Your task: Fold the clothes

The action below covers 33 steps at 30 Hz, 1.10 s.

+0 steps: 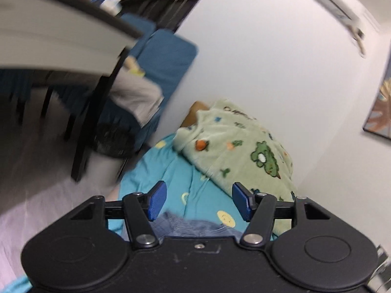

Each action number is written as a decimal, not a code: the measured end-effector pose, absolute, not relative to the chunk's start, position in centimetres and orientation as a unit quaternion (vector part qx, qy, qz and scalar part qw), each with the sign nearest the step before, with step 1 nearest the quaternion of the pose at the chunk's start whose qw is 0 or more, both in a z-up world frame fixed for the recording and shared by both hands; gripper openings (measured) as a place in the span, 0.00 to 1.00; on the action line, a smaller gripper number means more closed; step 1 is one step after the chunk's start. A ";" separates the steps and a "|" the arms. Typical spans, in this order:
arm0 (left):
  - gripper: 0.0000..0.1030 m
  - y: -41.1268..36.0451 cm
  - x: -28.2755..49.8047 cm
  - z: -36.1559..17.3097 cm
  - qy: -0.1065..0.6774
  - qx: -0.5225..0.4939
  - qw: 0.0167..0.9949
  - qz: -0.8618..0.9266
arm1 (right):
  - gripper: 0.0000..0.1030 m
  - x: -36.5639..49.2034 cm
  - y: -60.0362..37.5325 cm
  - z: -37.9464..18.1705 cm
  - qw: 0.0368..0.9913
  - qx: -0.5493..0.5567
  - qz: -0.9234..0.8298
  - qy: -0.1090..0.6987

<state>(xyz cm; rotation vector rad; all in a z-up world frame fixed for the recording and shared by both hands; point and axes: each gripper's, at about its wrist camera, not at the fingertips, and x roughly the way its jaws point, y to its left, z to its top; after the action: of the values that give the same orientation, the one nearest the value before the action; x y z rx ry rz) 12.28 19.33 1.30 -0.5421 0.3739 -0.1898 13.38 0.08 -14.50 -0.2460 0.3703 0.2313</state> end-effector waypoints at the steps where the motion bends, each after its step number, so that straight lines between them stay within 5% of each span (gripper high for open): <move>1: 0.55 19.8 12.3 1.1 0.184 -0.276 0.939 -0.091 | 0.15 13.3 0.1 -14.5 0.970 -0.125 0.109 0.178; 11: 0.54 18.9 13.6 -0.9 0.215 -0.225 0.945 -0.096 | 0.15 13.4 0.7 -13.9 0.969 -0.129 0.138 0.159; 20: 0.51 13.8 14.8 -2.8 0.236 -0.086 0.954 -0.161 | 0.30 11.6 -1.0 -14.3 0.965 -0.079 0.179 0.177; 21: 0.51 13.2 15.1 -3.1 0.242 -0.074 0.953 -0.164 | 0.35 10.9 -1.1 -14.3 0.964 -0.079 0.183 0.175; 24: 0.50 11.9 15.4 -3.8 0.266 -0.044 0.947 -0.175 | 0.82 9.1 -1.3 -14.5 0.964 -0.074 0.206 0.148; 33: 0.49 11.5 16.6 -4.9 0.310 -0.014 0.939 -0.145 | 0.84 6.6 -5.2 -13.2 0.988 -0.003 0.123 0.096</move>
<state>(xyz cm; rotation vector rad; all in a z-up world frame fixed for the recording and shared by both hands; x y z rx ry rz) 16.63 11.47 -4.93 -0.0282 0.6337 -0.2966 6.65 -5.22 -13.20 -0.0066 0.1933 0.2467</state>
